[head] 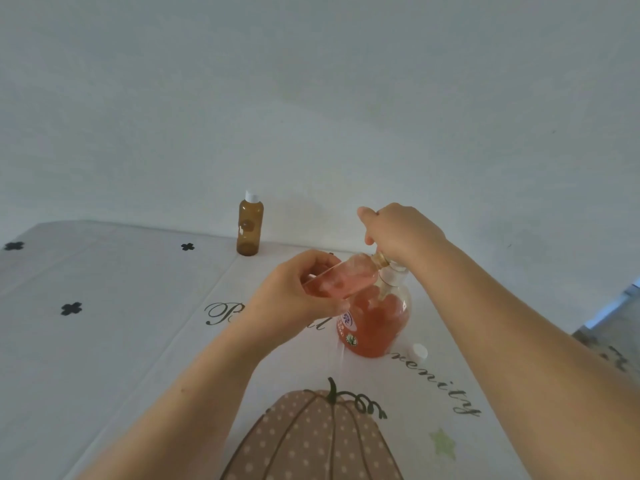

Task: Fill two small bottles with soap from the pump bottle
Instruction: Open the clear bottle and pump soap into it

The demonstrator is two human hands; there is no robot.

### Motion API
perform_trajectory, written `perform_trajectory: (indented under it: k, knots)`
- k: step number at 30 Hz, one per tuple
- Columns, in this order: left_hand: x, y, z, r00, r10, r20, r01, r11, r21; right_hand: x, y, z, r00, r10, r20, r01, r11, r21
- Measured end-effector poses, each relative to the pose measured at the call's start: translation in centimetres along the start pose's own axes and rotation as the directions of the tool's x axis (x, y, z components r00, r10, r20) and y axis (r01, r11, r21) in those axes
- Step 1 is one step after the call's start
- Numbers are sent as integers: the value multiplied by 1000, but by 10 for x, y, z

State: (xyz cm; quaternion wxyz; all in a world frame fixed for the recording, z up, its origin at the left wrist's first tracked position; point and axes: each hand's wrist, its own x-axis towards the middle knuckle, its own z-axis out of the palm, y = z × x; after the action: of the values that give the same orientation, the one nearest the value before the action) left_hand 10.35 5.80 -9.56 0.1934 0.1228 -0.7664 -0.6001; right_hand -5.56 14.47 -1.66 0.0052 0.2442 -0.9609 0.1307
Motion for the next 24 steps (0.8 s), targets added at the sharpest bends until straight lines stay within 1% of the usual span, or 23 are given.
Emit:
perform_trajectory:
  k: [4,8,12,18,24]
  knots:
    - [-1,-1,0,1000,2,-9,-2,1000,13,0,0,1,1000,-7,-21,7,1000,-1]
    - [-2,0,0,1000,2,-21,-1,999,39,0,1,1,1000,7,-5,-7,1000,13]
    - [-4,3,0,1000,1,-17,0,999,46,1,2,-5,1000,14,21,-16,998,67]
    - [-4,5,-2,1000,4,-30,-3,999,37,-1,-1,-9,1000,-11,-14,11,1000,4]
    - [-3,3,-3,999,17,-42,-15,999,45,1,-2,-7,1000,-4,-4,4,1000,3]
